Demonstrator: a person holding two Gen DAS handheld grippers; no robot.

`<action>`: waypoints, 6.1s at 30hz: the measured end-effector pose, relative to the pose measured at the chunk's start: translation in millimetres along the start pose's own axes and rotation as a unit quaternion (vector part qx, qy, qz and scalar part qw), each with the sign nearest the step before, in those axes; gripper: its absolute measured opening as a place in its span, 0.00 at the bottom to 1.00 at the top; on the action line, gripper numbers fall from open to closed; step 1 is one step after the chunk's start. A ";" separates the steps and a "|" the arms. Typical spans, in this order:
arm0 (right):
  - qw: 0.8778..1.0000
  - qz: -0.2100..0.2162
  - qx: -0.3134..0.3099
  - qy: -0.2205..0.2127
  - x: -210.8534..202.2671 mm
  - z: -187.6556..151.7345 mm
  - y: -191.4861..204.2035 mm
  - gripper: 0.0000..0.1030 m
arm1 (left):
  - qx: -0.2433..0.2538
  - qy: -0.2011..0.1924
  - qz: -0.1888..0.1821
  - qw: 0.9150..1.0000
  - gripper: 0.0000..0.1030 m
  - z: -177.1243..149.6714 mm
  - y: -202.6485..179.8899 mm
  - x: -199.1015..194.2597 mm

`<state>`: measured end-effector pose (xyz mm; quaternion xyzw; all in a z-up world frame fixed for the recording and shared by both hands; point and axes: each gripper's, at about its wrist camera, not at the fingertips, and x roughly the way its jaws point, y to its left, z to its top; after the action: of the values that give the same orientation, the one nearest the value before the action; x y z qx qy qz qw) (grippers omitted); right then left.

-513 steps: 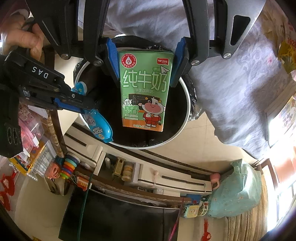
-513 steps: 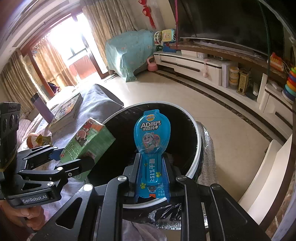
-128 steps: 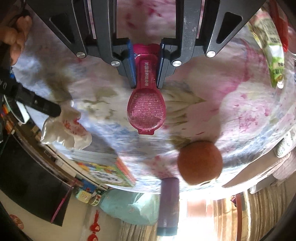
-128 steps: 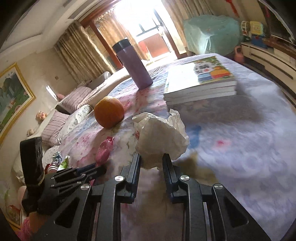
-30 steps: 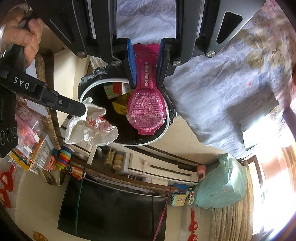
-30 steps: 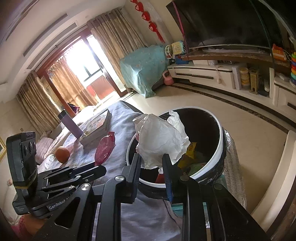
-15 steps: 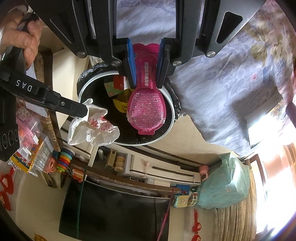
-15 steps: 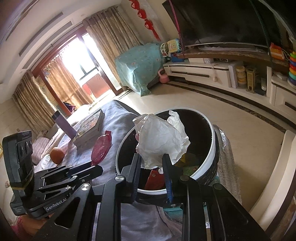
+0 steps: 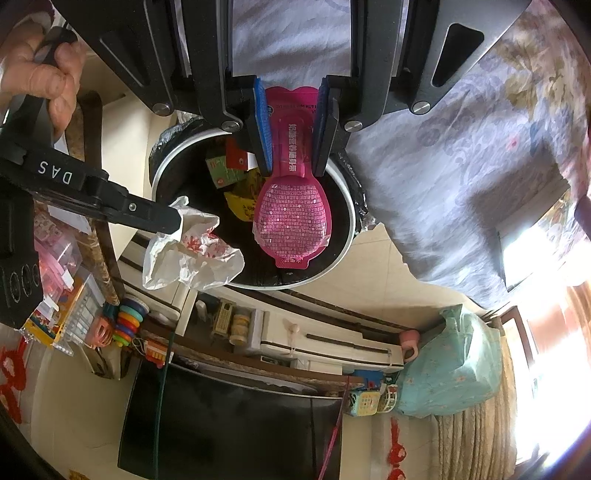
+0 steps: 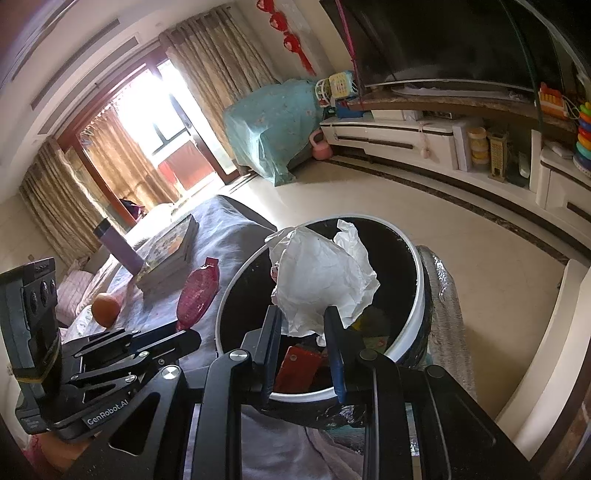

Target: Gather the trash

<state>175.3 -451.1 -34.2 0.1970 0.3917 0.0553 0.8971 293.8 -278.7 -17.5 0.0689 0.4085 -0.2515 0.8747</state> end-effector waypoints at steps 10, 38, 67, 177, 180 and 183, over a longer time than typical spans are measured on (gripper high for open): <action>1.000 -0.004 0.001 0.007 2.8 2.7 -3.2 0.23 | 0.004 0.005 0.000 1.000 0.18 6.8 -2.1 7.4; 1.000 -0.011 0.009 0.022 13.6 11.2 -9.2 0.25 | 0.008 0.019 -0.005 1.000 0.19 21.7 -6.9 23.7; 0.999 -0.006 0.015 -0.049 -41.0 -46.6 39.1 0.92 | -0.091 -0.070 -0.006 0.993 0.64 -95.3 25.7 -84.0; 0.947 -0.161 -0.112 -0.256 -125.7 -139.4 104.4 1.00 | -0.051 -0.286 0.160 0.943 0.99 -255.6 -30.2 -192.7; 0.947 -0.160 -0.112 -0.256 -125.4 -139.3 104.9 1.00 | -0.051 -0.285 0.160 0.944 0.99 -255.9 -30.3 -192.4; 0.947 -0.160 -0.112 -0.255 -125.3 -139.2 105.3 1.00 | -0.050 -0.285 0.159 0.944 0.99 -255.2 -30.2 -191.7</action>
<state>-5.9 -343.2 7.3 0.0379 0.1673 -0.0974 0.9804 1.8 -148.1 -38.9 0.0145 0.1377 -0.0970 0.9856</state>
